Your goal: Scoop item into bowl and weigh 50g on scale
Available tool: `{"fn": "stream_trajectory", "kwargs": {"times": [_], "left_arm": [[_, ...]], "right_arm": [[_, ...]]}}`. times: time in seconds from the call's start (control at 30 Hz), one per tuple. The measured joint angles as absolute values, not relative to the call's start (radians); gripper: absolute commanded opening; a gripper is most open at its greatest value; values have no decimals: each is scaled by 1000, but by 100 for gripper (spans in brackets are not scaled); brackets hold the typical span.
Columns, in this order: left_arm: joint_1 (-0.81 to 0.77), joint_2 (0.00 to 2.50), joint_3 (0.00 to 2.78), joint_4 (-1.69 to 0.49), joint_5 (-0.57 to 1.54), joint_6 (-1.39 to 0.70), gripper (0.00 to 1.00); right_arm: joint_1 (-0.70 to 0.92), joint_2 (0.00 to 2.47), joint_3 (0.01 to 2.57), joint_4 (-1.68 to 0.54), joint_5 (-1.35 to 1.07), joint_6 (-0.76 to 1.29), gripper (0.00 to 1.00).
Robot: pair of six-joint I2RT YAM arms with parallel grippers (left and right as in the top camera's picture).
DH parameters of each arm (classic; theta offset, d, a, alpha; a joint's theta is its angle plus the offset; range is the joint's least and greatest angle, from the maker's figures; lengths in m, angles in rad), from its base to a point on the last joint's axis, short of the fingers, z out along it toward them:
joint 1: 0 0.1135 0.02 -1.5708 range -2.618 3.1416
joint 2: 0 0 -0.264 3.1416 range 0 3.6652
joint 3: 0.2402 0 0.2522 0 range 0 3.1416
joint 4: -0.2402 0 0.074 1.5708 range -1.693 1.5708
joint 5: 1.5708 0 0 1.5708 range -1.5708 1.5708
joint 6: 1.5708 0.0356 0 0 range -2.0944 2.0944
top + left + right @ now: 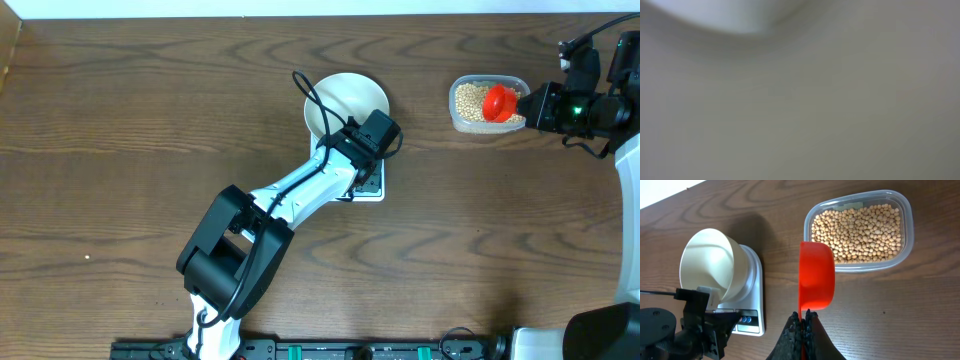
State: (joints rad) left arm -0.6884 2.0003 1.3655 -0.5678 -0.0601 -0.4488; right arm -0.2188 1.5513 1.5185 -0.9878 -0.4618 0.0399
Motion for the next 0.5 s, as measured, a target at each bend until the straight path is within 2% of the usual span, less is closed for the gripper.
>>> {"fn": "stream_trajectory", "kwargs": {"times": [0.5], "left_arm": [[-677, 2001, 1363, -560, -59, -453, 7]], "right_arm": [[-219, 1551, 1518, -1006, -459, 32, 1]]}}
